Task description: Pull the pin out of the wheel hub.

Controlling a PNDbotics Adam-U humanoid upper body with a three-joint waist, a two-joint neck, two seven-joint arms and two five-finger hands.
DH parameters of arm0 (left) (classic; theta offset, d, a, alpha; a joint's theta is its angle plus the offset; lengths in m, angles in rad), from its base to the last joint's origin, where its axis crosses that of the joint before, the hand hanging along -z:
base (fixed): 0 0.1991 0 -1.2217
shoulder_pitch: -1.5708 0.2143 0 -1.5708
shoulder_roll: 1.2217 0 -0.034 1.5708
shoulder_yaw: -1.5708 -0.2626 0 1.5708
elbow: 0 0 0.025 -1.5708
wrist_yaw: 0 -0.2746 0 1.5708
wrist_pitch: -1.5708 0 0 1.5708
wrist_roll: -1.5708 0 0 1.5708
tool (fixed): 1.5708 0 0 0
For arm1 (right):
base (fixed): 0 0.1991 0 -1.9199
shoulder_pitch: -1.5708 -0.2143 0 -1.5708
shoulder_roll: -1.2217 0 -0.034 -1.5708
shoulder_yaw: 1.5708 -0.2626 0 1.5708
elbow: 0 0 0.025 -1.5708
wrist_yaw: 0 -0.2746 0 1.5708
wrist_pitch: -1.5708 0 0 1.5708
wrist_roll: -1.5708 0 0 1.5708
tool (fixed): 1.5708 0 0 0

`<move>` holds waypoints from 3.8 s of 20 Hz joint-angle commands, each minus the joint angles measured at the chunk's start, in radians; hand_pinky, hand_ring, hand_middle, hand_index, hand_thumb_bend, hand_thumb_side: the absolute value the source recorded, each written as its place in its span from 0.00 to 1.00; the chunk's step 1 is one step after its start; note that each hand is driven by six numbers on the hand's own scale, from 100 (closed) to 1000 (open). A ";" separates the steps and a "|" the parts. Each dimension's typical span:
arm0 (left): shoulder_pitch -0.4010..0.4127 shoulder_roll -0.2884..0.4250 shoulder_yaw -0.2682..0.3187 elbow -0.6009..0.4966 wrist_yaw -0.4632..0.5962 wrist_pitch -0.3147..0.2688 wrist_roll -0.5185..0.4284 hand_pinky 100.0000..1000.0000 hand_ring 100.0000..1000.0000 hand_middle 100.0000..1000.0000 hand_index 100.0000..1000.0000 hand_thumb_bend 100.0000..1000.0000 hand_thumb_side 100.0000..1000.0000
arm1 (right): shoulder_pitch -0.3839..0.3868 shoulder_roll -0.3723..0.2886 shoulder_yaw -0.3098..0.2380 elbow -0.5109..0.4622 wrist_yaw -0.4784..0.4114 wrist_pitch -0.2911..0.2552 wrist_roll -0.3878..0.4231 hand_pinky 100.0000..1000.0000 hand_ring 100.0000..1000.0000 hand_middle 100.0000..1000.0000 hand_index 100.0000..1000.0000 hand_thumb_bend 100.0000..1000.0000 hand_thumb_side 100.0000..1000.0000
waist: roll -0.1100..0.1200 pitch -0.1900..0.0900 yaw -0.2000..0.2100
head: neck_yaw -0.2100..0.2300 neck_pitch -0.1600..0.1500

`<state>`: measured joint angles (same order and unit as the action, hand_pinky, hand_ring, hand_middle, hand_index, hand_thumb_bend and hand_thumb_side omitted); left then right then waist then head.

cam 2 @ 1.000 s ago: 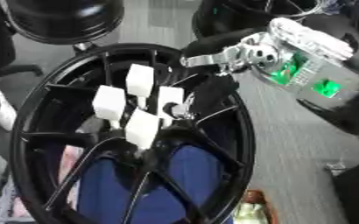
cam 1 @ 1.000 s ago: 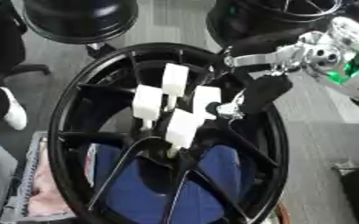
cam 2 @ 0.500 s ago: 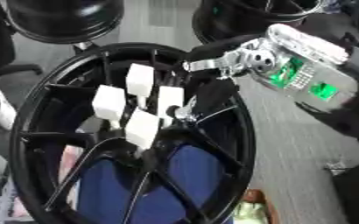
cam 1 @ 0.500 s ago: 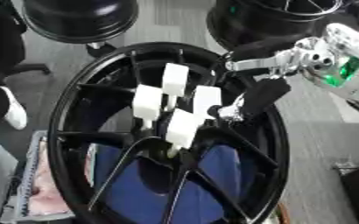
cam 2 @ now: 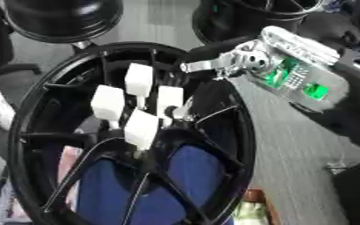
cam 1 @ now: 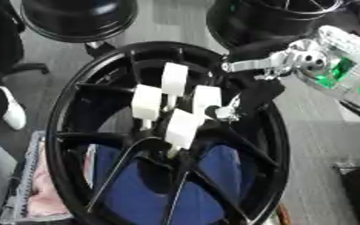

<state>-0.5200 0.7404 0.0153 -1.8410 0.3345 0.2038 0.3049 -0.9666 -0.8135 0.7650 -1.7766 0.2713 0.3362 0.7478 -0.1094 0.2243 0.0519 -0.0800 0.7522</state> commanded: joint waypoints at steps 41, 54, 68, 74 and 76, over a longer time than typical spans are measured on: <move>-0.012 0.014 0.009 -0.006 0.007 0.001 -0.003 0.75 0.84 0.69 0.80 0.12 0.71 | 0.013 -0.033 -0.092 -0.088 -0.202 0.118 -0.288 0.76 0.62 0.37 0.53 0.00 0.20 | 0.006 -0.009 0.007 | -0.002 -0.025; 0.062 0.061 0.065 -0.015 -0.001 -0.020 0.049 0.75 0.83 0.69 0.80 0.12 0.69 | 0.128 -0.207 -0.396 0.001 -0.200 0.171 -0.477 0.75 0.57 0.33 0.51 0.00 0.00 | 0.027 -0.027 -0.061 | 0.071 -0.029; 0.086 0.076 0.080 -0.033 -0.013 -0.026 0.074 0.75 0.83 0.68 0.80 0.12 0.69 | 0.513 -0.290 -0.776 0.116 -0.037 -0.020 -0.608 0.85 0.82 0.76 0.84 0.07 0.32 | 0.034 -0.018 -0.041 | 0.069 -0.048; 0.087 0.075 0.081 -0.030 -0.015 -0.026 0.074 0.75 0.83 0.68 0.80 0.12 0.69 | 0.534 -0.294 -0.856 0.215 0.073 -0.118 -0.517 0.90 0.93 0.88 0.90 0.03 0.51 | 0.033 -0.018 -0.040 | 0.066 -0.043; 0.086 0.075 0.081 -0.030 -0.015 -0.026 0.075 0.75 0.83 0.68 0.80 0.12 0.69 | 0.525 -0.288 -0.871 0.234 0.107 -0.129 -0.517 0.89 0.92 0.87 0.90 0.03 0.50 | 0.034 -0.018 -0.041 | 0.066 -0.042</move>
<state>-0.4200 0.7828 0.0845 -1.8567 0.3232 0.1768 0.3789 -0.4260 -1.0574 -0.0754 -1.5537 0.3512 0.2204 0.2258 -0.0789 0.2198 0.0128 -0.0119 0.7181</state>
